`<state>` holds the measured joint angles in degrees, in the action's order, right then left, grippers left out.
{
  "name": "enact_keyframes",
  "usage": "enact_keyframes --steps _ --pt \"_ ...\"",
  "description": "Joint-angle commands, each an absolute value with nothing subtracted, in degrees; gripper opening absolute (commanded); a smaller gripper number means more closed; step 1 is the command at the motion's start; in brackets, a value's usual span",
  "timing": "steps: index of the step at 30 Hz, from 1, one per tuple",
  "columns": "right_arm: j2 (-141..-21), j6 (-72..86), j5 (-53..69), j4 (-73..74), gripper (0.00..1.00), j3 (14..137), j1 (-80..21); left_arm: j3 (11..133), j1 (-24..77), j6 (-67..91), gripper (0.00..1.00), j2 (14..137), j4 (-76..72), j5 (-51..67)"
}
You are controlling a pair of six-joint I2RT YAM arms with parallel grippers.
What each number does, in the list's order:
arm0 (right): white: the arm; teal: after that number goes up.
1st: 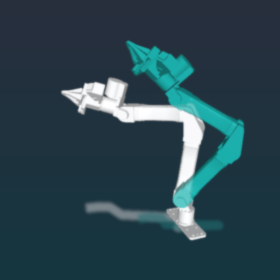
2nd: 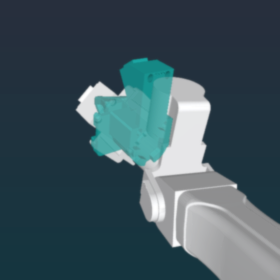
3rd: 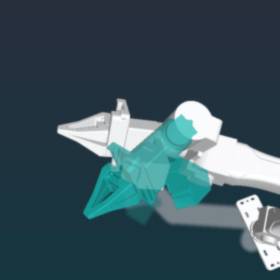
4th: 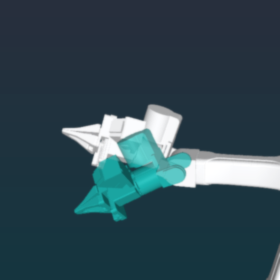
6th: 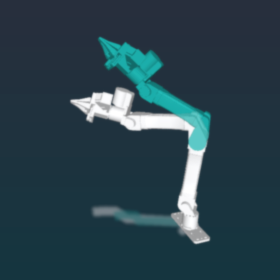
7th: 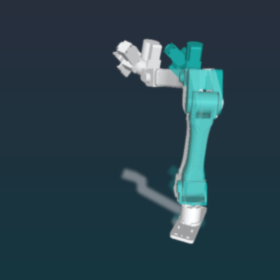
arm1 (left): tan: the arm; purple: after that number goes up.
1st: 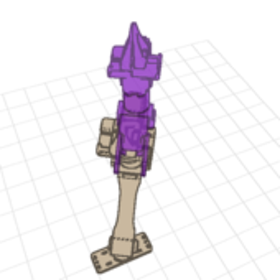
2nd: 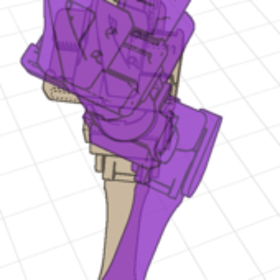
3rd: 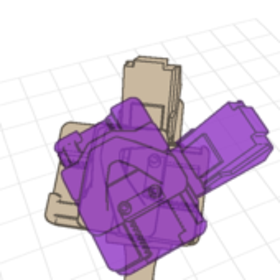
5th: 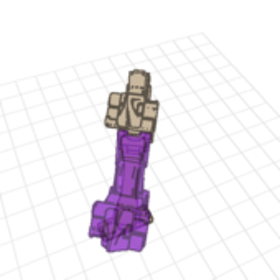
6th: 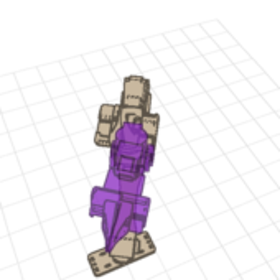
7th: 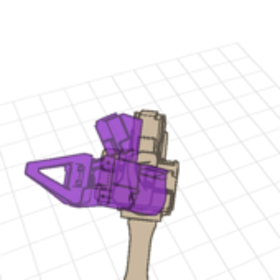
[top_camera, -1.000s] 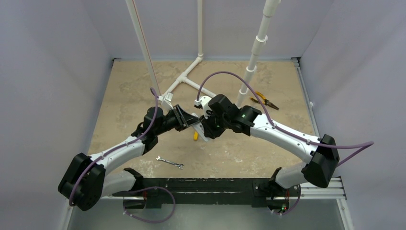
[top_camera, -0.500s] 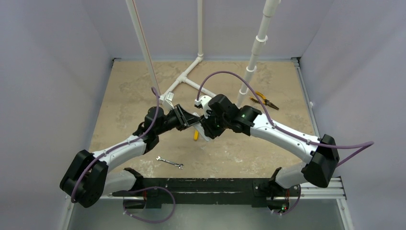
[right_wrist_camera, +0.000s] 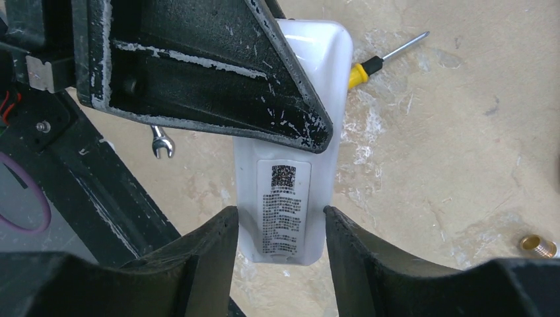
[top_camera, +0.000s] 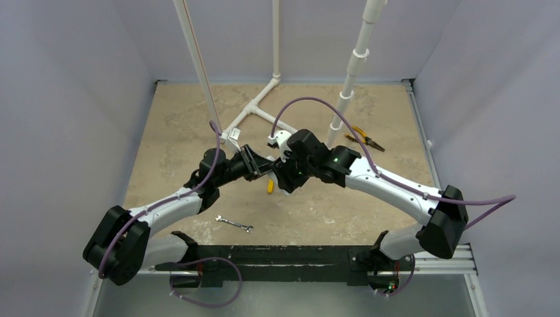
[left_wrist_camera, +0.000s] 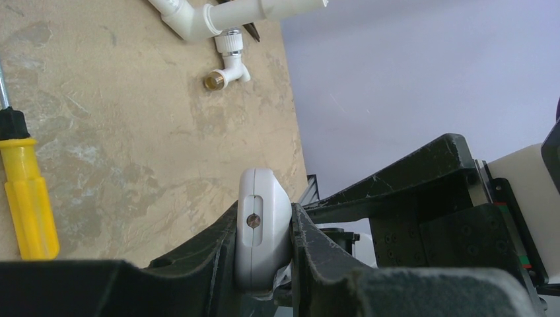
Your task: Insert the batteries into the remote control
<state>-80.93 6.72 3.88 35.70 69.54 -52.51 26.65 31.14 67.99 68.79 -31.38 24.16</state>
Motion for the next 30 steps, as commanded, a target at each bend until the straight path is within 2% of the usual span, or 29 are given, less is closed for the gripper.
enact_keyframes --steps 1,11,16,21,24,30 --pt "-78.3 6.6 3.4 33.2 0.50 71.8 -52.8 26.7 31.4 69.4 0.00 68.6 -36.9 25.7" --pt "-75.0 8.3 2.9 30.1 0.59 70.2 -52.8 26.5 31.4 69.6 0.00 68.4 -37.3 25.7" --pt "-66.3 15.5 -6.1 22.2 0.64 62.0 -52.3 26.7 31.4 69.4 0.00 68.0 -37.4 26.5" --pt "-57.1 27.7 -12.5 15.6 0.74 53.7 -50.8 27.1 31.4 69.5 0.00 67.3 -37.6 27.3" --pt "-51.2 37.6 -15.3 9.1 0.79 44.7 -50.7 27.1 31.4 69.7 0.00 66.9 -38.0 27.2" --pt "-41.7 56.3 -19.0 -1.6 0.84 30.1 -50.7 27.0 31.4 71.0 0.00 66.6 -39.6 27.5"
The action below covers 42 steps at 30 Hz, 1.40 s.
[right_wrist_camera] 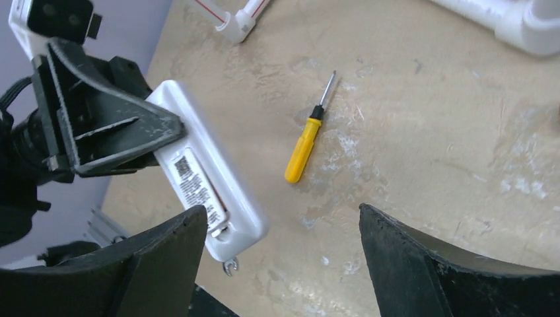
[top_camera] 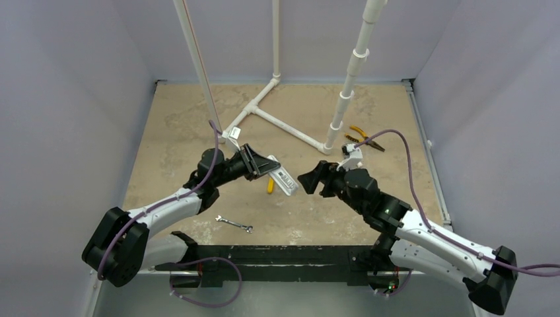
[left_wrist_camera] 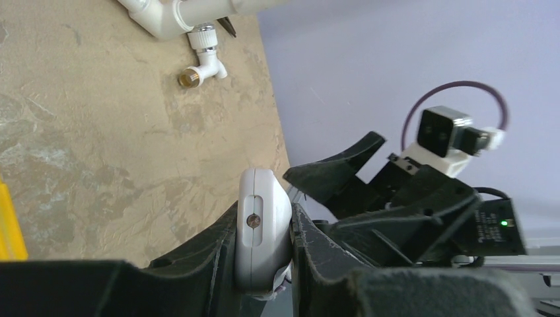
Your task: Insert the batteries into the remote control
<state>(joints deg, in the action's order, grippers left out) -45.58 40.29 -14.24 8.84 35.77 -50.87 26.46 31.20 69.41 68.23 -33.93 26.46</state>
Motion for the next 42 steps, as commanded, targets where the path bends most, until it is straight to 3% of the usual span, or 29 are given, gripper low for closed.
enact_keyframes --steps 1,12,30,42 --pt "-40.7 58.3 -18.7 -3.0 0.84 28.3 -50.7 26.9 31.4 71.2 0.00 66.5 -39.9 27.5" --pt "-35.1 69.7 -17.1 -24.3 0.84 13.6 -50.6 26.9 31.4 73.1 0.00 66.4 -42.0 27.3" --pt "-44.2 69.6 -7.5 -35.8 0.83 14.2 -50.0 26.8 31.4 75.1 0.00 67.2 -44.5 26.1" --pt "-49.6 69.3 -2.4 -39.1 0.69 16.6 -49.5 26.4 31.4 75.2 0.00 67.5 -45.4 25.8"
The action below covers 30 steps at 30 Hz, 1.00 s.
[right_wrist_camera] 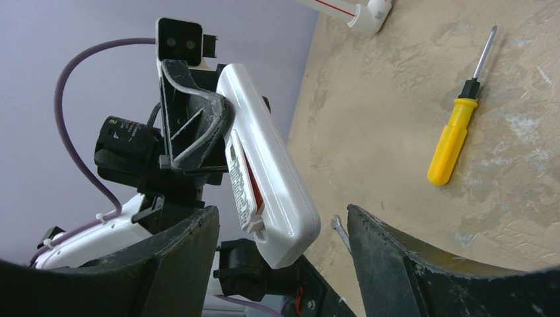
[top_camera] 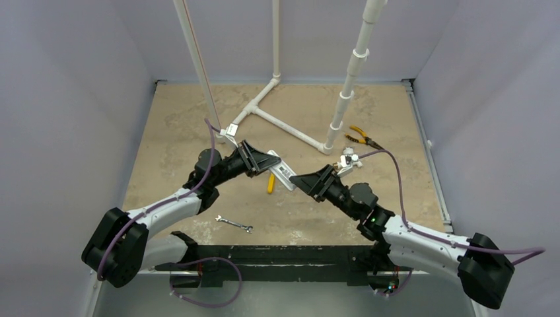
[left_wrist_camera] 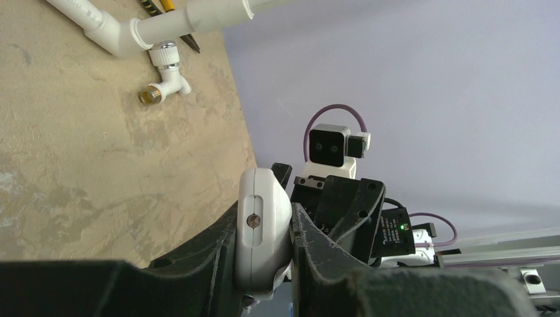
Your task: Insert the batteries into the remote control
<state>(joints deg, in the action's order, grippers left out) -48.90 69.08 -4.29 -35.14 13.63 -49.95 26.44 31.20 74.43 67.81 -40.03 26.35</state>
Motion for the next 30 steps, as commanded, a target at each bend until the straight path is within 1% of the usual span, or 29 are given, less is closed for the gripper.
enact_keyframes --steps 1,6,12,15,23,27,30 --pt "-49.9 69.3 -2.2 -39.3 0.68 16.7 -49.5 26.3 31.4 75.3 0.00 67.4 -45.5 25.8" --pt "-50.3 69.3 -2.3 -39.7 0.62 16.5 -49.3 26.0 31.4 75.3 0.00 67.4 -45.7 25.9" --pt "-51.0 69.3 -2.4 -40.4 0.59 16.5 -49.1 25.8 31.4 75.3 0.00 67.4 -45.7 26.1" --pt "-51.9 69.4 -2.1 -41.1 0.55 16.5 -48.9 25.5 31.5 75.3 0.00 67.4 -45.9 26.1" --pt "-54.2 69.6 -0.4 -42.4 0.40 17.1 -48.6 25.3 31.4 75.4 0.00 67.6 -46.3 26.2" --pt "-54.5 69.5 -0.2 -42.0 0.32 17.3 -48.5 25.3 31.5 75.4 0.00 67.7 -46.4 26.2" --pt "-54.5 69.2 -0.3 -41.5 0.23 17.4 -48.5 25.4 31.5 75.3 0.00 67.8 -46.5 26.3"
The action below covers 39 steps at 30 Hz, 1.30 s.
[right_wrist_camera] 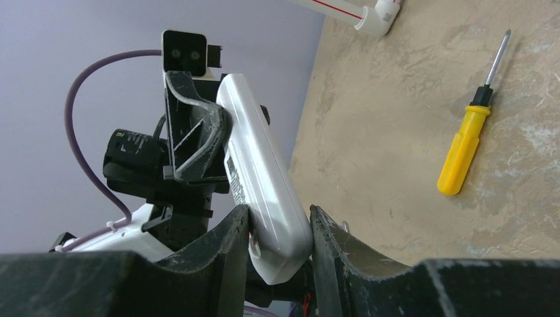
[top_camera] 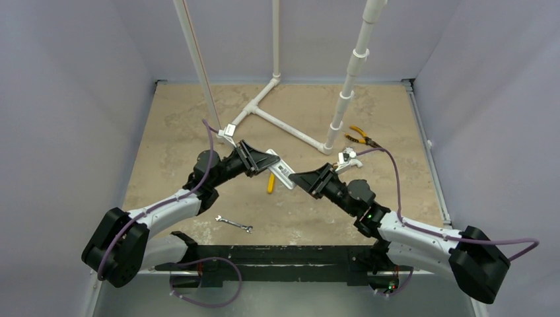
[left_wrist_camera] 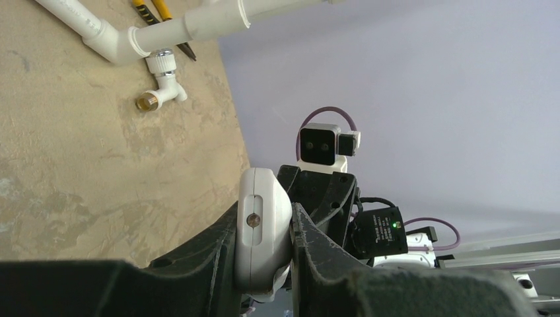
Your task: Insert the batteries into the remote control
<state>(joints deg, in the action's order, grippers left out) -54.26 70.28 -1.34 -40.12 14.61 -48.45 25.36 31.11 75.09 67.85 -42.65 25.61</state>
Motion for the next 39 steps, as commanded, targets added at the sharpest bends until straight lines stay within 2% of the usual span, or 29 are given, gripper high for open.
enact_keyframes --steps 1,5,9,10,13,14,19,23,26,34,39 --pt "-54.5 69.1 -0.4 -41.5 0.20 17.5 -48.4 25.4 31.4 75.4 0.00 67.9 -46.6 26.4" --pt "-54.3 68.4 -0.6 -41.2 0.08 17.7 -48.4 25.5 31.4 75.4 0.00 68.1 -46.6 26.6" --pt "-54.2 67.4 -1.1 -41.3 0.06 18.1 -48.3 26.2 31.4 75.4 0.00 68.5 -47.1 27.0" --pt "-54.1 67.3 -1.3 -41.5 0.09 18.2 -48.2 26.4 31.4 75.4 0.00 68.5 -47.4 27.3" --pt "-54.3 67.1 -1.2 -43.6 0.35 18.0 -48.1 27.0 31.4 75.5 0.00 69.0 -48.0 27.9" --pt "-54.5 67.2 -1.2 -44.8 0.39 17.7 -48.1 27.1 31.4 75.5 0.00 69.3 -48.4 28.2" --pt "-56.7 68.7 -0.6 -51.5 0.44 16.2 -47.7 27.1 31.4 76.9 0.00 71.5 -53.0 29.2" --pt "-59.5 70.4 -0.3 -57.9 0.43 15.3 -47.3 27.1 31.5 77.7 0.00 72.8 -56.2 29.9" --pt "-61.3 71.6 -0.2 -60.9 0.39 15.1 -46.9 27.1 31.4 77.6 0.00 72.9 -56.4 29.9" --pt "-63.3 72.0 1.7 -62.1 0.33 15.6 -46.8 26.5 31.4 77.2 0.00 72.3 -56.2 28.7" --pt "-63.1 71.4 2.2 -61.4 0.33 15.8 -46.7 25.8 31.4 76.8 0.00 71.6 -55.8 26.6"
